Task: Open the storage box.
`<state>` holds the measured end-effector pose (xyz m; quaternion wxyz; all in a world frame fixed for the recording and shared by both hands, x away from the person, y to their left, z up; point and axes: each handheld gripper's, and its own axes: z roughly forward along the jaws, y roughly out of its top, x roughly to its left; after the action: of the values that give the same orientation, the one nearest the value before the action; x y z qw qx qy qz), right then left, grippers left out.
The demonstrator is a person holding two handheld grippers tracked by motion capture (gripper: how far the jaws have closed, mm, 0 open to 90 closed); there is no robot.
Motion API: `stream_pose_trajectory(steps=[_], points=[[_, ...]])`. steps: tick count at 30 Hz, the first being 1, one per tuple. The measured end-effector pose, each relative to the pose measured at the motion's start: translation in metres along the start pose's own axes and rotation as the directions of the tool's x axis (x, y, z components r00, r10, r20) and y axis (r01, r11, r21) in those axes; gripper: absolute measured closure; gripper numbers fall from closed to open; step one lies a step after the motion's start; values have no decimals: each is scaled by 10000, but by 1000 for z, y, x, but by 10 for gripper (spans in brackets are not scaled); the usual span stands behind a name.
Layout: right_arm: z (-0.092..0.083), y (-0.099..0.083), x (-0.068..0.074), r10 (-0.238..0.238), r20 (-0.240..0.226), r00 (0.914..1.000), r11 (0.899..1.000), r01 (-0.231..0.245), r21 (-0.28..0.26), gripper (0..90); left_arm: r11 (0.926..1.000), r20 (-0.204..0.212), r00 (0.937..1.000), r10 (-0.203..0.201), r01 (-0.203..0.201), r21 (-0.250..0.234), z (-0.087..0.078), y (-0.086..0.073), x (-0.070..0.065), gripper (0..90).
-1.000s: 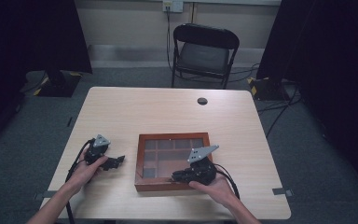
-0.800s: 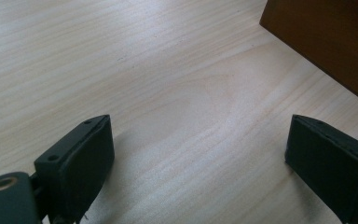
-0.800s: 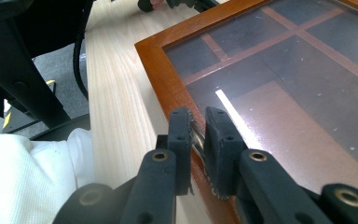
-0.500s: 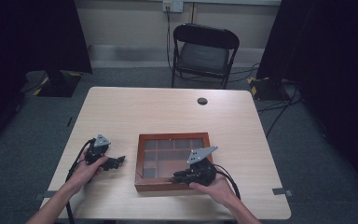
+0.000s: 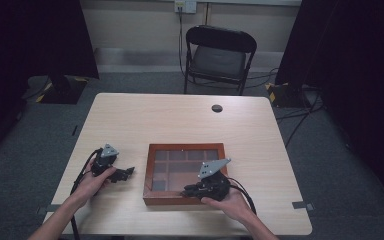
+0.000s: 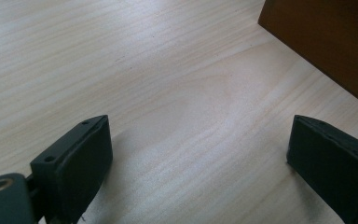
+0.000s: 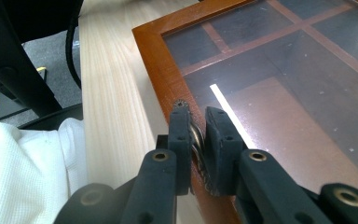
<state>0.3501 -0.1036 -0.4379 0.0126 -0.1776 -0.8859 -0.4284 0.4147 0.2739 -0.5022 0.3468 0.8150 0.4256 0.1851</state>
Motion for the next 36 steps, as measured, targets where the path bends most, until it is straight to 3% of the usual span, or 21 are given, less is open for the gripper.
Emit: stream_pose_trajectory(steps=[26,36], points=[[-16,16,-1,384,-298,9988,9973,-401,-616,818,10000,-3,10000,11,-11,6,0,0,0,61],[-20,21,0,336,-247,9991,9970,-352,-691,819,10000,-1,10000,8,-8,8,0,0,0,61]])
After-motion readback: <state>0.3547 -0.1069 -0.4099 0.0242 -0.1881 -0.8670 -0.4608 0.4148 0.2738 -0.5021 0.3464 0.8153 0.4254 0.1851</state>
